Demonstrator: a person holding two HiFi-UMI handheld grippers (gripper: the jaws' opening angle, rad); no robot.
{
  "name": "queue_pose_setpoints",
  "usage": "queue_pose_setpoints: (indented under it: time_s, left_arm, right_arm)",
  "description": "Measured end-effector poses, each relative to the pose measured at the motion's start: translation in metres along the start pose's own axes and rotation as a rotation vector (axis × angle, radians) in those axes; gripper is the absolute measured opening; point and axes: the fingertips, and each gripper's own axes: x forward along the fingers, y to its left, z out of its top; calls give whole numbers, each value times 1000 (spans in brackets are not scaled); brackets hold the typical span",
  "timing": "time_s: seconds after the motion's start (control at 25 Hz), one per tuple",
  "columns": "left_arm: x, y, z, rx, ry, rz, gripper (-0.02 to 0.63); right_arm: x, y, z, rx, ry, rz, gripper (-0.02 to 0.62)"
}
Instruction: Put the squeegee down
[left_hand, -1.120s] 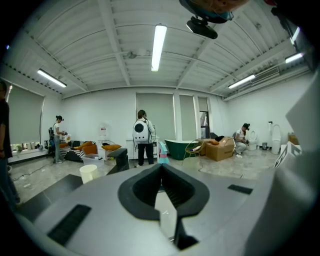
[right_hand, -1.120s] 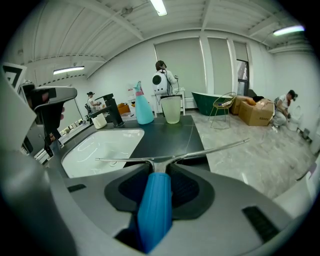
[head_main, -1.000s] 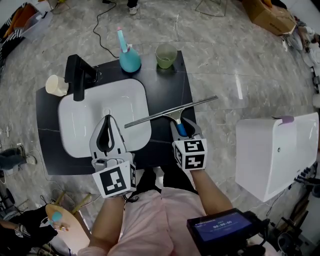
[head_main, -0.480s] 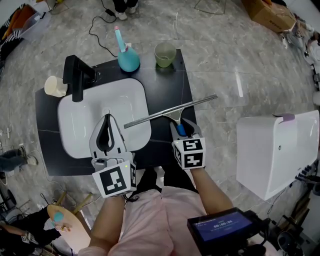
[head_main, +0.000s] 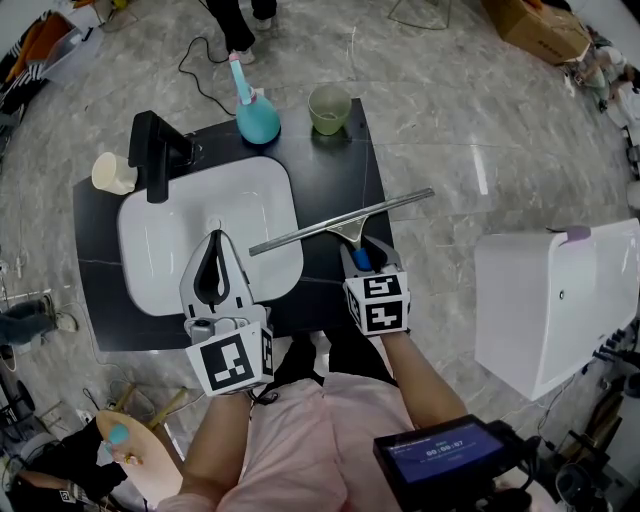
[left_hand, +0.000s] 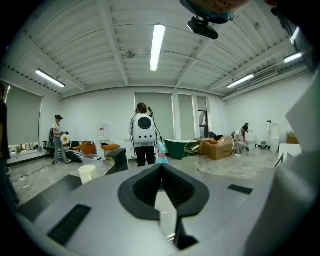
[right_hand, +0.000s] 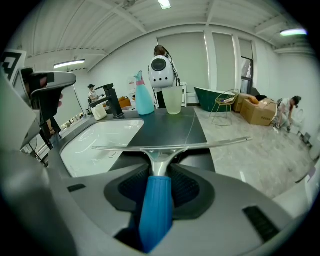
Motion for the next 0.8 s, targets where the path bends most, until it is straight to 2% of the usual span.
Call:
queue_pose_setpoints:
  time_s: [0.24, 0.4, 0.8]
  left_arm:
    - [-5, 1, 6, -4, -17, -1, 9]
    - [-12, -1, 21, -8, -46, -9, 9]
    - [-26, 0, 112, -3, -252, -43, 9]
  right_arm:
    - [-6, 4, 4, 17, -4, 25, 183]
    - [-24, 7, 19, 14, -49, 23, 181]
    - [-109, 25, 137, -37, -370, 6, 135]
